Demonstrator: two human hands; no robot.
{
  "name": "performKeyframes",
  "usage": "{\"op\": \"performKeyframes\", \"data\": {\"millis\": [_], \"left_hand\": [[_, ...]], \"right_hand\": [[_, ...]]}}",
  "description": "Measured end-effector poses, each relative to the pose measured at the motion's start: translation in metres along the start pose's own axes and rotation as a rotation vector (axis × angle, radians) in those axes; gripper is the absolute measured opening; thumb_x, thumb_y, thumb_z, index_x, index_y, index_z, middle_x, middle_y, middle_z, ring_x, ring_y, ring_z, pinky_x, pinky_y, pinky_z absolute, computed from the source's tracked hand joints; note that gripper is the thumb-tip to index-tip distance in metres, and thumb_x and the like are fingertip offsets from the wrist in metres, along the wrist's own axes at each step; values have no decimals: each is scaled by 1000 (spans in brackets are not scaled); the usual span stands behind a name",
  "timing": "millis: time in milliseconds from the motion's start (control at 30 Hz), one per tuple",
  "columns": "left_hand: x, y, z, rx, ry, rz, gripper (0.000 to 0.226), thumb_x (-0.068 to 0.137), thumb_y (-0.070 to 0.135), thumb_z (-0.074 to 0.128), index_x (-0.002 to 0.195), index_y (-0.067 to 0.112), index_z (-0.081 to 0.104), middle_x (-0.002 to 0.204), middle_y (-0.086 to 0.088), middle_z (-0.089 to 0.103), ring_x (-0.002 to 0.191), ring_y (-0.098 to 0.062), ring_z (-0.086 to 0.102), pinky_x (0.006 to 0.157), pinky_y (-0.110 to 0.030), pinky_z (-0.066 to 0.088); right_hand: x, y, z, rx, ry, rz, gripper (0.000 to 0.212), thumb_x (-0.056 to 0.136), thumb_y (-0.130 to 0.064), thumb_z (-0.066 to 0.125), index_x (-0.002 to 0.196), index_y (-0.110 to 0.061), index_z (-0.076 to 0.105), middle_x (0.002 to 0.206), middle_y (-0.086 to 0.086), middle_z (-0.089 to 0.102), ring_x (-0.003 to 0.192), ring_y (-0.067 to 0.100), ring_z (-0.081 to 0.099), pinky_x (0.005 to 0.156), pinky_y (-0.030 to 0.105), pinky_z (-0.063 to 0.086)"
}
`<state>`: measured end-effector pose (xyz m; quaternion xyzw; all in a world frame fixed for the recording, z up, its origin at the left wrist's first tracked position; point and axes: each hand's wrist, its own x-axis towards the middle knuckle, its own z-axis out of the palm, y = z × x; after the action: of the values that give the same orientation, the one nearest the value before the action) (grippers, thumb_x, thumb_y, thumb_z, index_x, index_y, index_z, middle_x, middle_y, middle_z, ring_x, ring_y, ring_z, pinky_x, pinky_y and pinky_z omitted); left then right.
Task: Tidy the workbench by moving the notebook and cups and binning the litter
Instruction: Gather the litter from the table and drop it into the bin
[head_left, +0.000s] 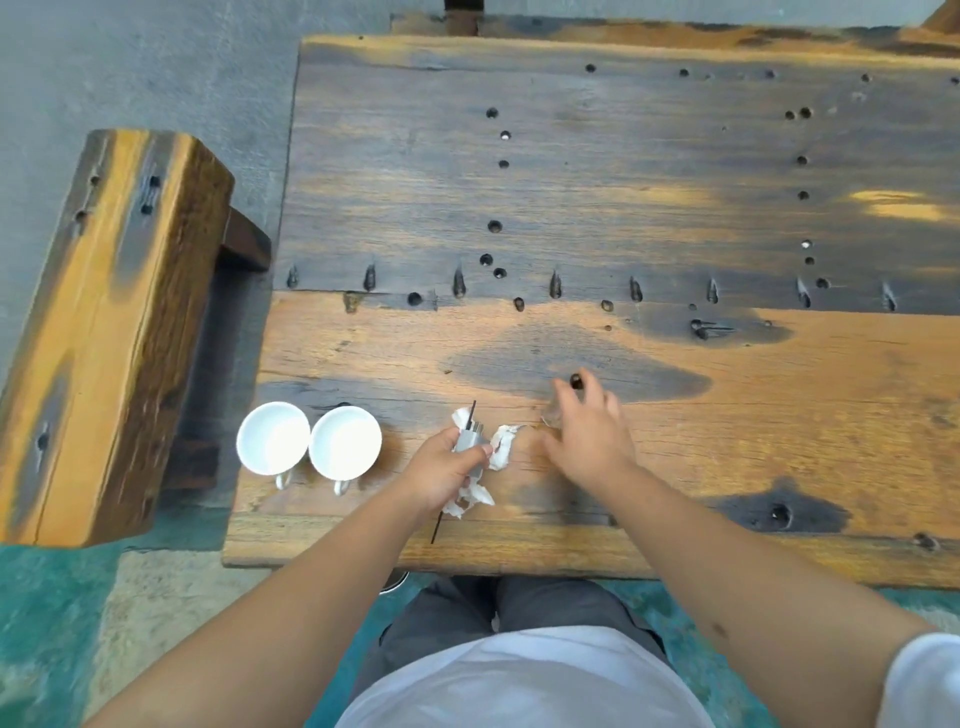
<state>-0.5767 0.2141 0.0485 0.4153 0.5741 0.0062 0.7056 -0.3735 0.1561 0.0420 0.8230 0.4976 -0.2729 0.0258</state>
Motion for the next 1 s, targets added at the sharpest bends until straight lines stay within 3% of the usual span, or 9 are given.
{"op": "performKeyframes", "data": {"millis": [133, 267, 367, 567, 767, 900, 1000], "left_hand": [[-12, -4, -4, 114, 80, 30, 20, 89, 34, 64, 103, 20, 63, 93, -6, 71, 72, -20, 67, 51, -28, 51], [-23, -4, 2, 122, 146, 62, 18, 89, 32, 63, 104, 22, 64, 94, -4, 73, 71, -15, 68, 56, -29, 53], [-34, -4, 5, 53, 190, 102, 18, 86, 31, 64, 102, 22, 67, 94, -6, 74, 74, -18, 69, 63, -34, 53], [-77, -13, -1, -44, 323, 146, 17, 80, 30, 63, 95, 22, 67, 95, -3, 72, 85, -18, 67, 59, -26, 48], [-136, -42, -18, -141, 454, 166, 7, 85, 22, 62, 87, 20, 68, 75, 13, 69, 59, 0, 59, 54, -18, 43], [-175, -66, -36, -223, 529, 122, 16, 86, 25, 62, 95, 13, 66, 86, -1, 71, 62, -13, 56, 53, -23, 44], [-199, -86, -50, -287, 569, 101, 26, 72, 34, 62, 91, 15, 65, 87, -8, 69, 55, -10, 55, 51, -22, 43]], "right_hand": [[16, 14, 3, -25, -112, -43, 41, 88, -36, 61, 124, -27, 44, 149, 10, 32, 123, 36, 44, 93, 43, 44], [14, 20, 1, -12, -99, -95, 33, 89, -37, 59, 118, -27, 45, 137, 11, 43, 112, 35, 52, 82, 41, 47], [5, 16, -1, 9, -99, -180, 36, 90, -39, 57, 121, -27, 46, 121, 7, 47, 107, 33, 54, 73, 35, 41], [-17, -8, -9, -6, -148, -374, 42, 89, -36, 61, 127, -27, 46, 132, 5, 46, 109, 28, 55, 79, 39, 51], [-39, -44, -1, -59, -210, -561, 44, 88, -35, 61, 128, -28, 46, 133, 4, 46, 110, 29, 54, 81, 41, 52], [-58, -78, 12, -97, -253, -698, 46, 86, -36, 63, 127, -28, 46, 131, 4, 47, 109, 27, 54, 81, 41, 51], [-75, -107, 28, -134, -280, -787, 46, 84, -36, 64, 126, -26, 49, 131, 5, 48, 110, 27, 54, 81, 41, 51]]}}
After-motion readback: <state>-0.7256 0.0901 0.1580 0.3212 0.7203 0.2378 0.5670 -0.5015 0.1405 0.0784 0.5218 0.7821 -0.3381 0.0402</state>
